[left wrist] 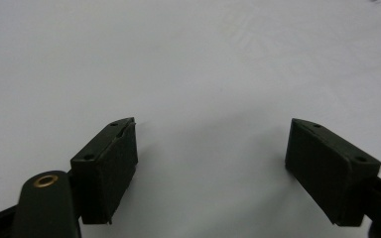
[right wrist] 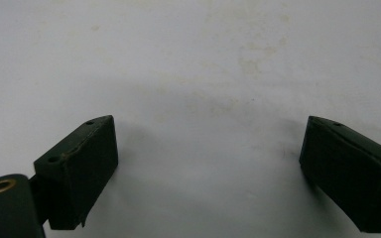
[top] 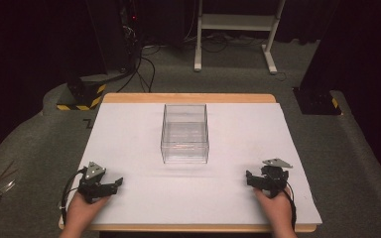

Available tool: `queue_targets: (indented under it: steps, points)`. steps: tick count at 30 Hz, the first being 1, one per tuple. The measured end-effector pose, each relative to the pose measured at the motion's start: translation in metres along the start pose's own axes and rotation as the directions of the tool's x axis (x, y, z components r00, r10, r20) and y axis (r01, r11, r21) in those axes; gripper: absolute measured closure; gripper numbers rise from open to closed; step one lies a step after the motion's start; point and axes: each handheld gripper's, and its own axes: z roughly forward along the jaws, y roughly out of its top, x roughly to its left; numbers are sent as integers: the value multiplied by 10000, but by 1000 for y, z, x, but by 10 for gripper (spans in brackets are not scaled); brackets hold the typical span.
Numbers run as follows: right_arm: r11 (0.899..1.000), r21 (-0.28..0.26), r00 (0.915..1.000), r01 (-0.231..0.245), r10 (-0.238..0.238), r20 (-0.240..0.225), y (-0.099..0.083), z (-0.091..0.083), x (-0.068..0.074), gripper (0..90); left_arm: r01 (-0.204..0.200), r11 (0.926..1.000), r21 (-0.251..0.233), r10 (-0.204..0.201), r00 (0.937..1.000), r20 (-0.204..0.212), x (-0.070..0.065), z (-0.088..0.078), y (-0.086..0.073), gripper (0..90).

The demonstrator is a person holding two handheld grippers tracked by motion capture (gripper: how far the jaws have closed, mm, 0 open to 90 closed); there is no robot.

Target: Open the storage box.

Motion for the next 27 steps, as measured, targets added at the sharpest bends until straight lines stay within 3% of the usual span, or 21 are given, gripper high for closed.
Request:
queue_targets:
  steps: [15, 18, 27]
  points:
    - [9998, 42, 9998, 213, -213, 58, 0, 0, 1, 88, 71, 10000, 22, -71, 9999, 86, 1, 0, 0, 204]
    - [9997, -26, 9997, 244, -244, 3, -1, -4, 0, 173, 60, 10000, 24, -60, 10000, 78, 1, 0, 0, 205]
    - [9948, -768, 9953, 673, -722, -640, 3, -16, 1, 277, -2, 10000, -5, 2, 10000, -8, 1, 0, 0, 206]
